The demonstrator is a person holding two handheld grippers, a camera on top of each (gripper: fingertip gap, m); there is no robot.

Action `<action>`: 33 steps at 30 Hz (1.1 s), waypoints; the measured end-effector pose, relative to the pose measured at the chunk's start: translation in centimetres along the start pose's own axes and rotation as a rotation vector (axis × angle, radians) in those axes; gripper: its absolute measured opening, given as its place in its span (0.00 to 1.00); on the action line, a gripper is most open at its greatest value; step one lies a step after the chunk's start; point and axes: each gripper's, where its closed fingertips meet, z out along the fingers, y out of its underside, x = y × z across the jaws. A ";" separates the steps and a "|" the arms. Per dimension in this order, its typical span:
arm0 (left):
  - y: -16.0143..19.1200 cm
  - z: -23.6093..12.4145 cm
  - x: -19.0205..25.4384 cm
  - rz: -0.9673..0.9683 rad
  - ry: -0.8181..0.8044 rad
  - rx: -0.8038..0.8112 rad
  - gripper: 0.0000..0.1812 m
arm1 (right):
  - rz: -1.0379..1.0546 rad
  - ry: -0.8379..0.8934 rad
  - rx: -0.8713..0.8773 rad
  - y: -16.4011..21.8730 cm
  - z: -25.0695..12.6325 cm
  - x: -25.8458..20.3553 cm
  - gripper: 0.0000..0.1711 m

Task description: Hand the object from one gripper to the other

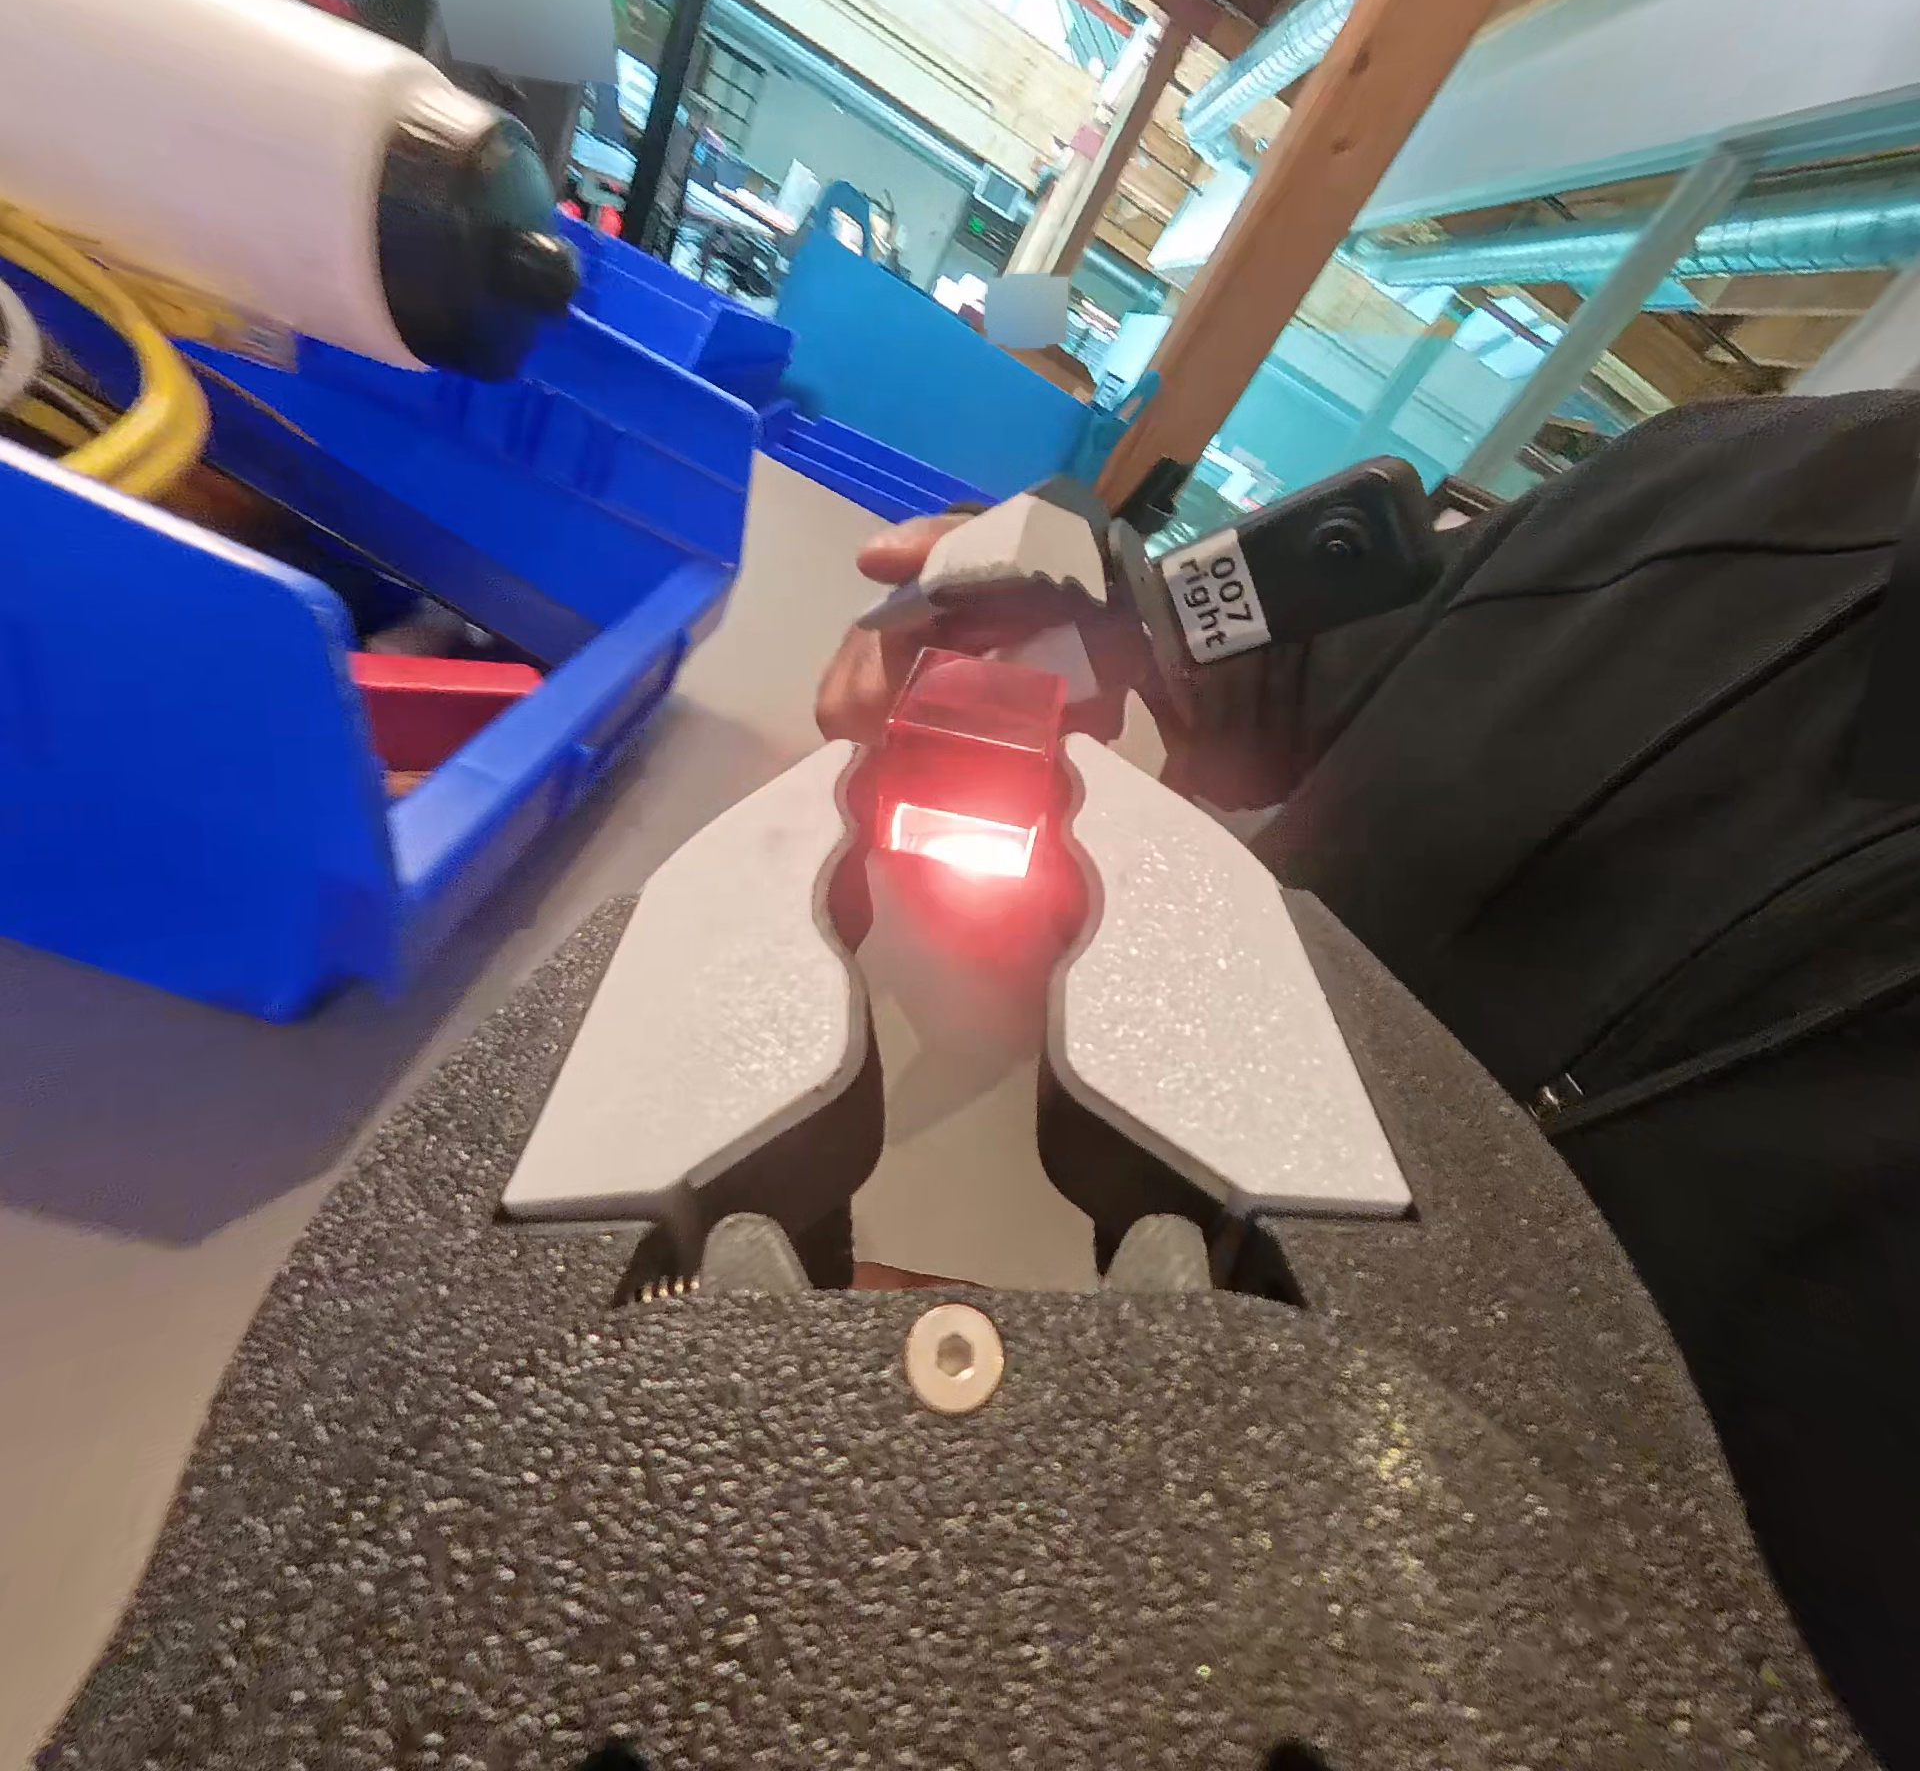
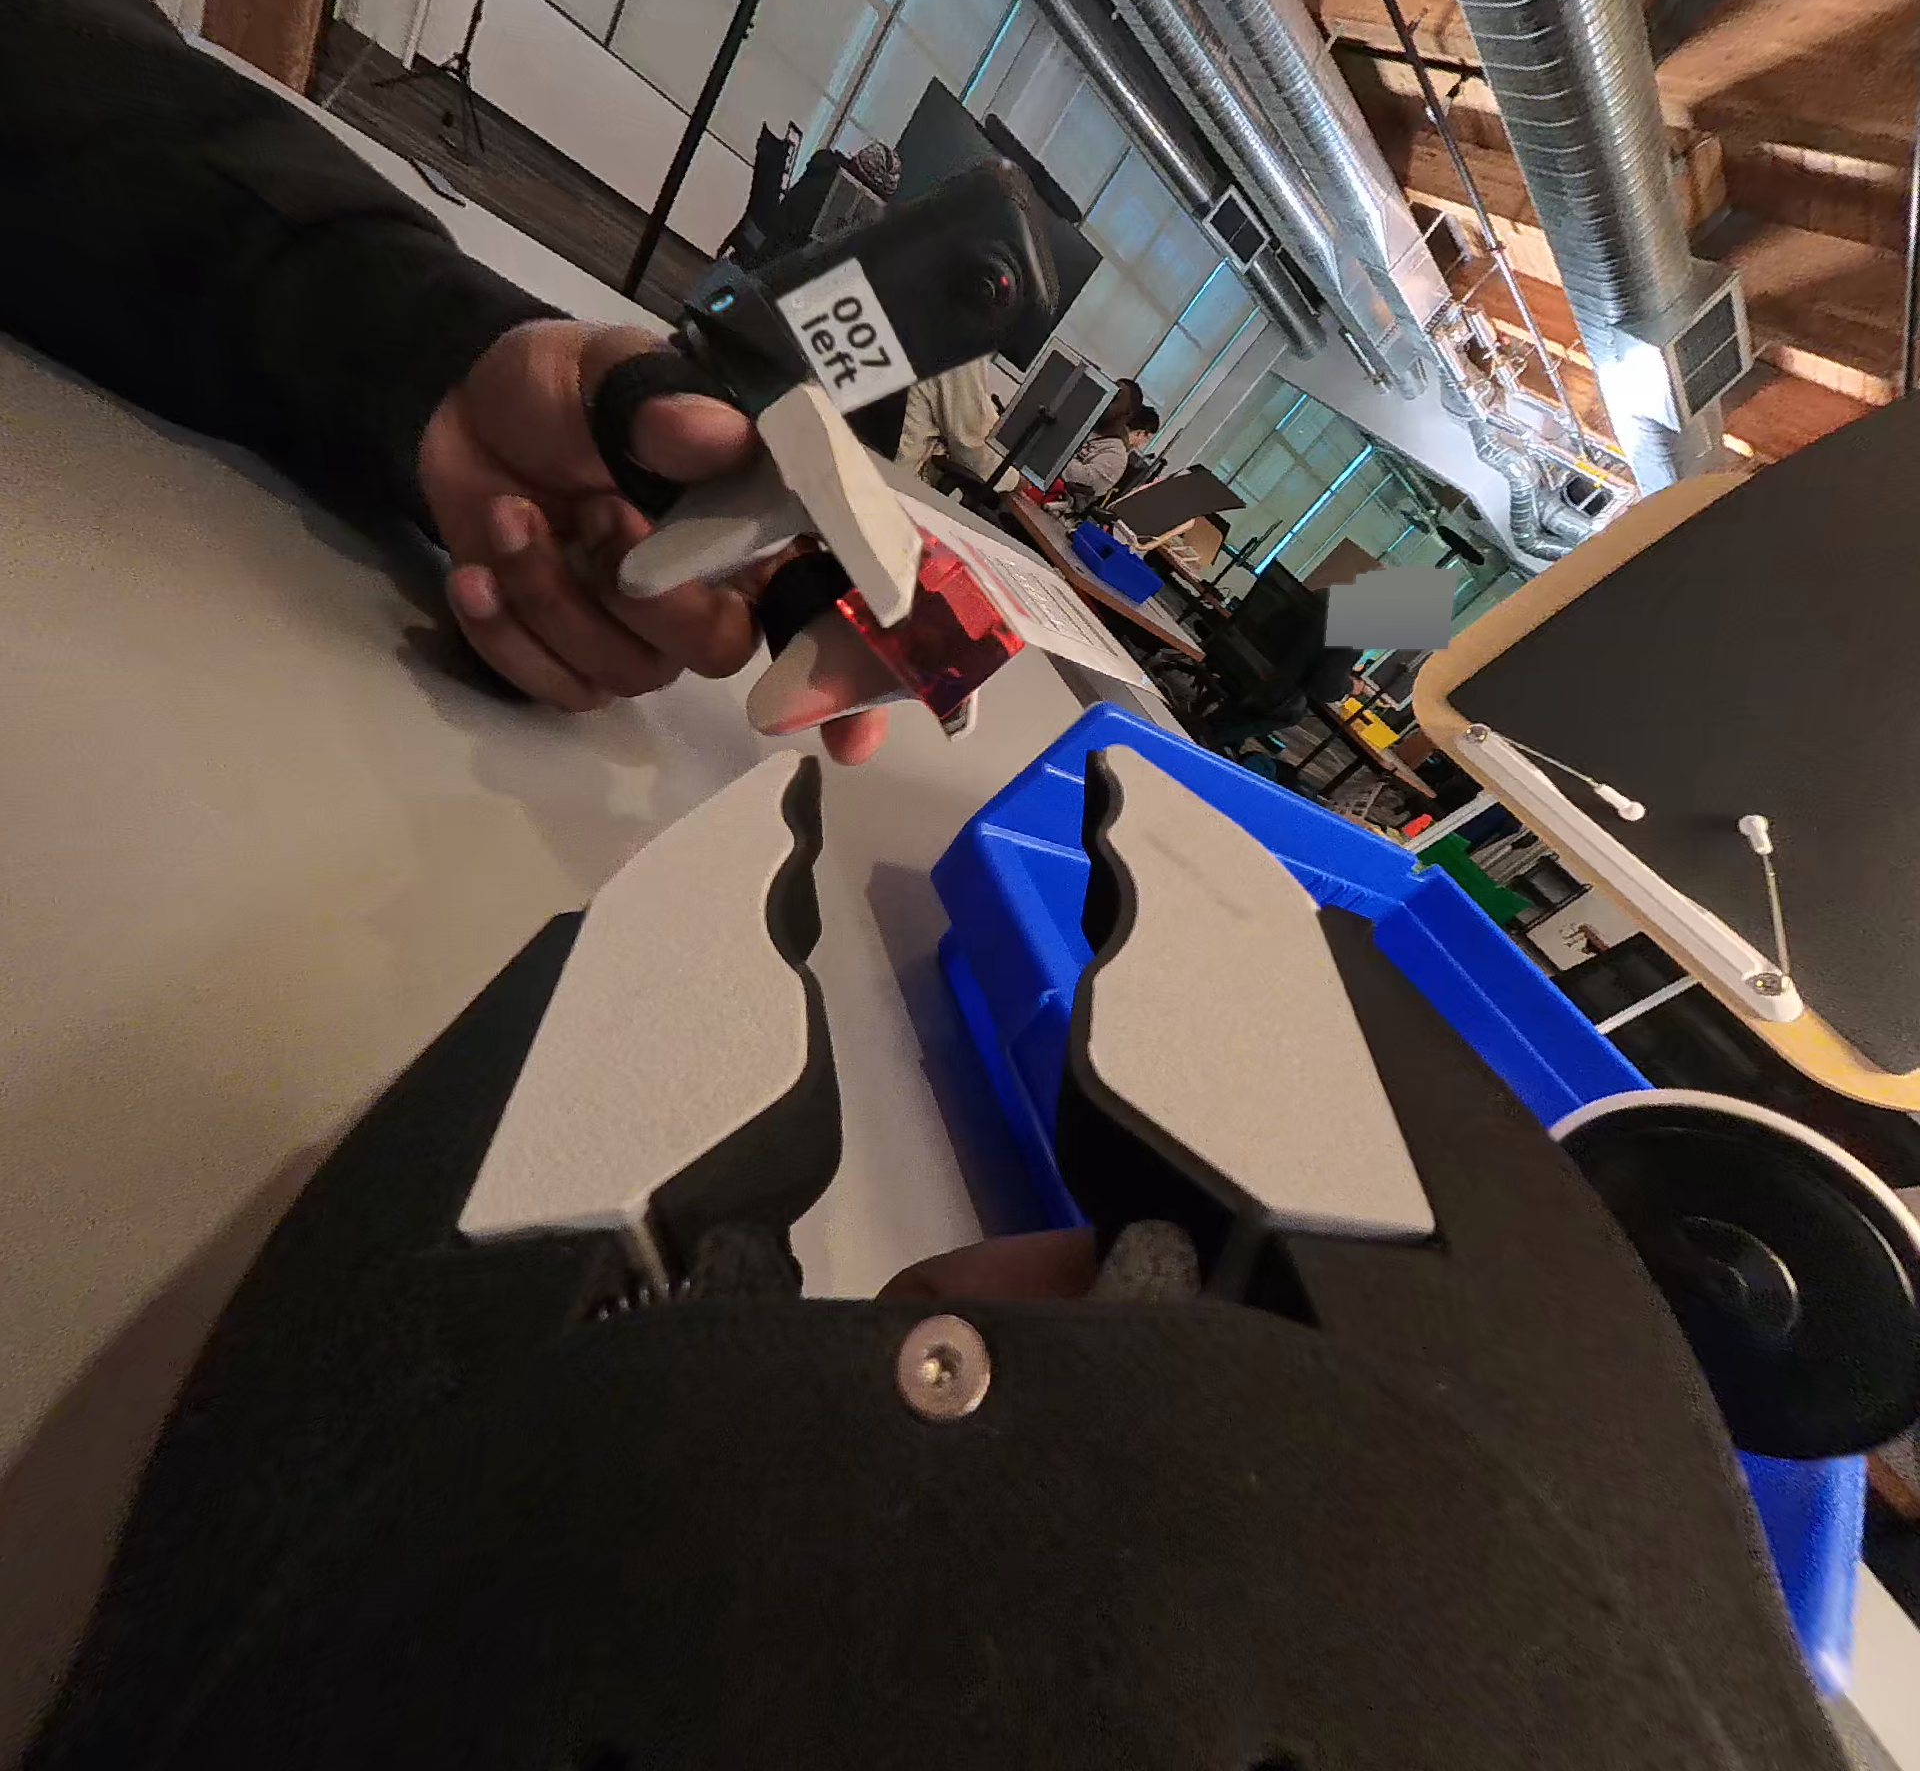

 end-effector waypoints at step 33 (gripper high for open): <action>-0.8 1.7 -0.7 0.496 -0.180 -0.041 0.26 | 0.081 -0.131 -0.038 1.3 -0.5 0.7 0.16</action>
